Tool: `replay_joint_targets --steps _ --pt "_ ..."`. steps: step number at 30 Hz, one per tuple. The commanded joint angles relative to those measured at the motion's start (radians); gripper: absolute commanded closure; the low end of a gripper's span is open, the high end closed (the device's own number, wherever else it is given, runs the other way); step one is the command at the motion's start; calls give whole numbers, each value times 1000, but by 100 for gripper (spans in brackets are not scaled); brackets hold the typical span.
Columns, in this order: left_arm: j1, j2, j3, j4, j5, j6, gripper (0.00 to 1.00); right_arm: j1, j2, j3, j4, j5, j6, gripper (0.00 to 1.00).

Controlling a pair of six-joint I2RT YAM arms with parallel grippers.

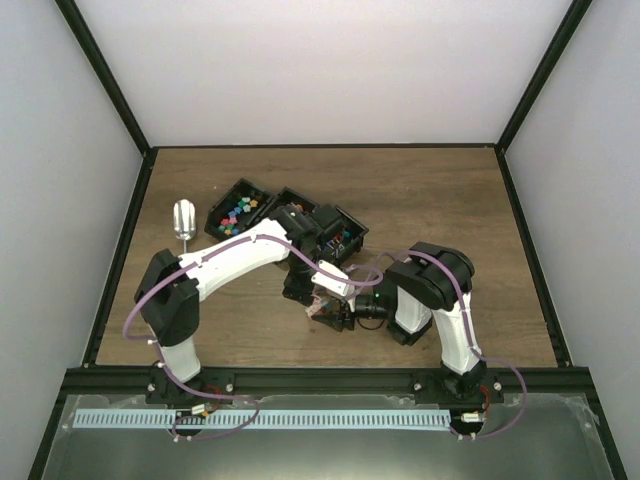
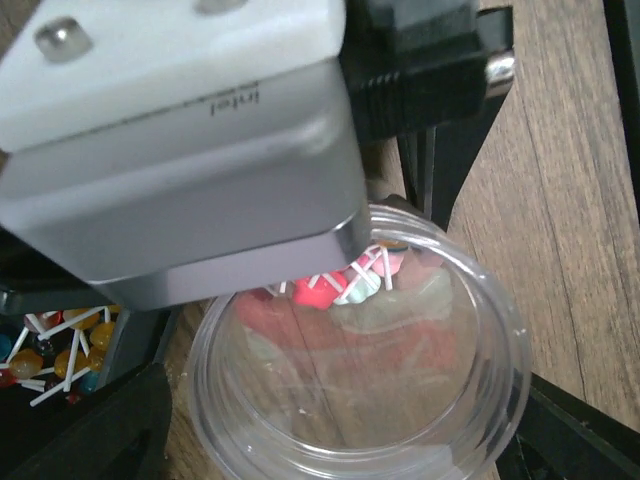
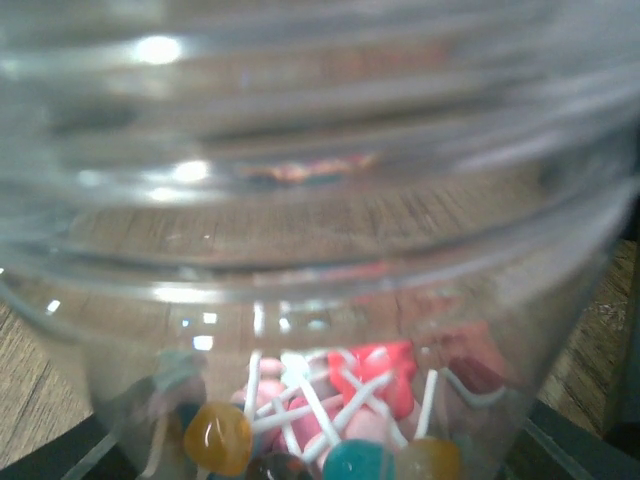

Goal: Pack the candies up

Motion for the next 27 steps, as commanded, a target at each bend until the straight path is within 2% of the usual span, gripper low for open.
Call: replay_joint_targets --steps 1,7,10,14,20,24,27 --pt "7 14 27 10 -37 -26 11 7 0 -10 362 -22 -7 31" --pt "17 -39 53 32 39 -175 6 8 -2 -12 362 -19 -12 25" --pt "17 -100 20 25 110 -232 0 8 -4 -10 362 -17 -9 21" --pt "14 -158 -50 35 199 -360 0 8 -13 -12 362 -14 1 17" --pt "22 -166 -108 161 137 -671 6 8 -44 -23 362 12 17 10" --pt "22 -193 -158 215 97 -853 7 6 -72 -27 362 23 61 11" --pt "16 -227 -202 236 98 -907 7 6 -75 -13 362 36 111 14"
